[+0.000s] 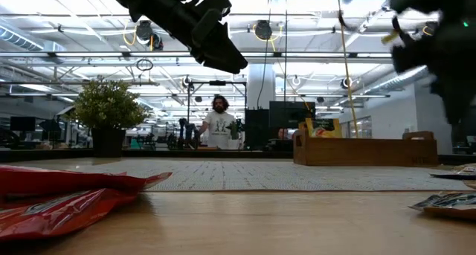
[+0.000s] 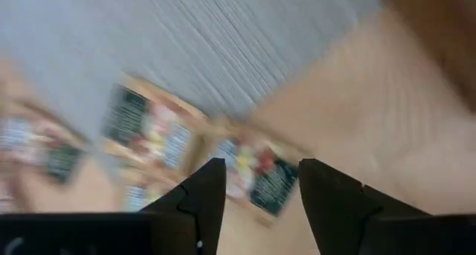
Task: Pick & Place Tea
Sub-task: Put the brown tea bag into the right section of the wooden organizer
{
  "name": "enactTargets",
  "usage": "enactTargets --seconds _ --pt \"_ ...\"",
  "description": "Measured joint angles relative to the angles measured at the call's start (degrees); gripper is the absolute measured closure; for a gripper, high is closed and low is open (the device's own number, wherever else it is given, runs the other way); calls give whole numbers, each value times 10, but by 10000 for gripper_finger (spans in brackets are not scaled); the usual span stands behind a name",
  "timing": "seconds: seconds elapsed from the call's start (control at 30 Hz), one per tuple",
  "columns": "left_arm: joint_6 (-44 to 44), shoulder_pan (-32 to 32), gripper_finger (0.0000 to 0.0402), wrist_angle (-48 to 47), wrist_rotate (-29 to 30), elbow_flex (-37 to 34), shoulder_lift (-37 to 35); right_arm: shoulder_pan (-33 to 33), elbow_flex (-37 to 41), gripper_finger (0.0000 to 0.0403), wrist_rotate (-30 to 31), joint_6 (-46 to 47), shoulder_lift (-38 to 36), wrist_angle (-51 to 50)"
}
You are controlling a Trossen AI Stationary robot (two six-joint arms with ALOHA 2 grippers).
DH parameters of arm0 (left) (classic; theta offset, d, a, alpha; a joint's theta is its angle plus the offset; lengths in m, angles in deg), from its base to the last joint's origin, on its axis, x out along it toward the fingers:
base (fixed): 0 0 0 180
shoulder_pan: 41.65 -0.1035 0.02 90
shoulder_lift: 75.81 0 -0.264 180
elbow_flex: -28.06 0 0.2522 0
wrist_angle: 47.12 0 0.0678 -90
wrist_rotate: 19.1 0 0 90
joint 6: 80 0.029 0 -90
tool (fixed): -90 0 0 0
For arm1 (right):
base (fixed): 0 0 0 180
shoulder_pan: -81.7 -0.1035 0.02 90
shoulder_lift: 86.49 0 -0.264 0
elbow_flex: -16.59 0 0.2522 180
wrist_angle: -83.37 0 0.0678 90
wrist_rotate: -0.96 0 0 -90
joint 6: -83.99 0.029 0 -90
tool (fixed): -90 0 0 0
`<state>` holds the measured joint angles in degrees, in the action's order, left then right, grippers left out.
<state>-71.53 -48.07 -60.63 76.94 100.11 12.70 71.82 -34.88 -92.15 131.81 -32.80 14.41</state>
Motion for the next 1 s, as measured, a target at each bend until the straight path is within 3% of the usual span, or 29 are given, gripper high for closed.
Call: enactTargets --seconds 0.17,0.4,0.8,1.0 --pt "0 0 27 0 0 0 0 -37 35 262 -1 45 50 17" --pt "0 0 26 0 0 0 0 -82 35 266 -17 111 125 117" --pt "0 0 22 0 0 0 0 -123 32 266 -14 199 252 124" --pt "1 0 20 0 0 0 0 -124 32 267 -14 211 278 116"
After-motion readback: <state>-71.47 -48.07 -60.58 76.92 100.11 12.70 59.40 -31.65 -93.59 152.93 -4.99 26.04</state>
